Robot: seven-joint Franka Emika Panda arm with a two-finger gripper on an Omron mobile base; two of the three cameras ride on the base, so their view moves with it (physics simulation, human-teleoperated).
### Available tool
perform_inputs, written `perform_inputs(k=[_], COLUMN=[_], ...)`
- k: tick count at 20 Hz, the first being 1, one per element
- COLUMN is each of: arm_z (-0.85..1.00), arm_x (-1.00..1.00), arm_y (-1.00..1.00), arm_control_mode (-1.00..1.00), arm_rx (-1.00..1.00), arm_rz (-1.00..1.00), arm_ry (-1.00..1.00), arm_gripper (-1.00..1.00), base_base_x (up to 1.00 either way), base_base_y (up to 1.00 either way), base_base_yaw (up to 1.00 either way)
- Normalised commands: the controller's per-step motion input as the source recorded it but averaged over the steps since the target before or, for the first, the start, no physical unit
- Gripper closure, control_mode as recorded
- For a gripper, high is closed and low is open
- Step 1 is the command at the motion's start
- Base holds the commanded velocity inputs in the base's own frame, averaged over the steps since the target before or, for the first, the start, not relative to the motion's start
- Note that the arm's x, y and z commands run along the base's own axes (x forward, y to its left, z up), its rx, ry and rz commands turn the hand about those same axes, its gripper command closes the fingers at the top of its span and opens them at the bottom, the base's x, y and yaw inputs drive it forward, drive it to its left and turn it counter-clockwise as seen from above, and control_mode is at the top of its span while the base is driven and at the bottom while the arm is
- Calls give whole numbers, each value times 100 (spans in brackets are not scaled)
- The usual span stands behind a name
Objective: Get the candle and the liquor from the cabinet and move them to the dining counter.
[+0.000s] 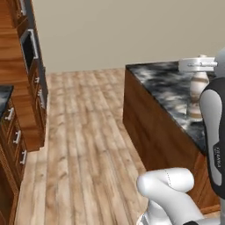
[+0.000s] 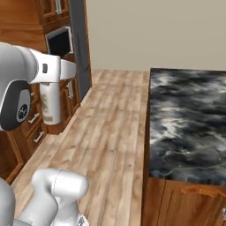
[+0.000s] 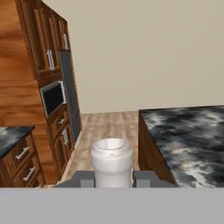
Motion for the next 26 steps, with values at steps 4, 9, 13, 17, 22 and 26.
perform_inputs(k=[4,9,13,17,22,26], arm_z=[0,0,0,0,0,0], arm_x=[0,0,0,0,0,0], arm_y=[0,0,0,0,0,0], arm_control_mode=[100,100,100,100,100,100], arm_rx=[0,0,0,0,0,0], arm_rz=[0,0,0,0,0,0], arm_ry=[0,0,0,0,0,0], arm_gripper=[100,100,100,100,100,100], base_base_x=[97,100,100,100,100,100], base_base_y=[100,97,52,40,22,18], base_base_yaw=[-10,-17,-19,-19,-20,-20])
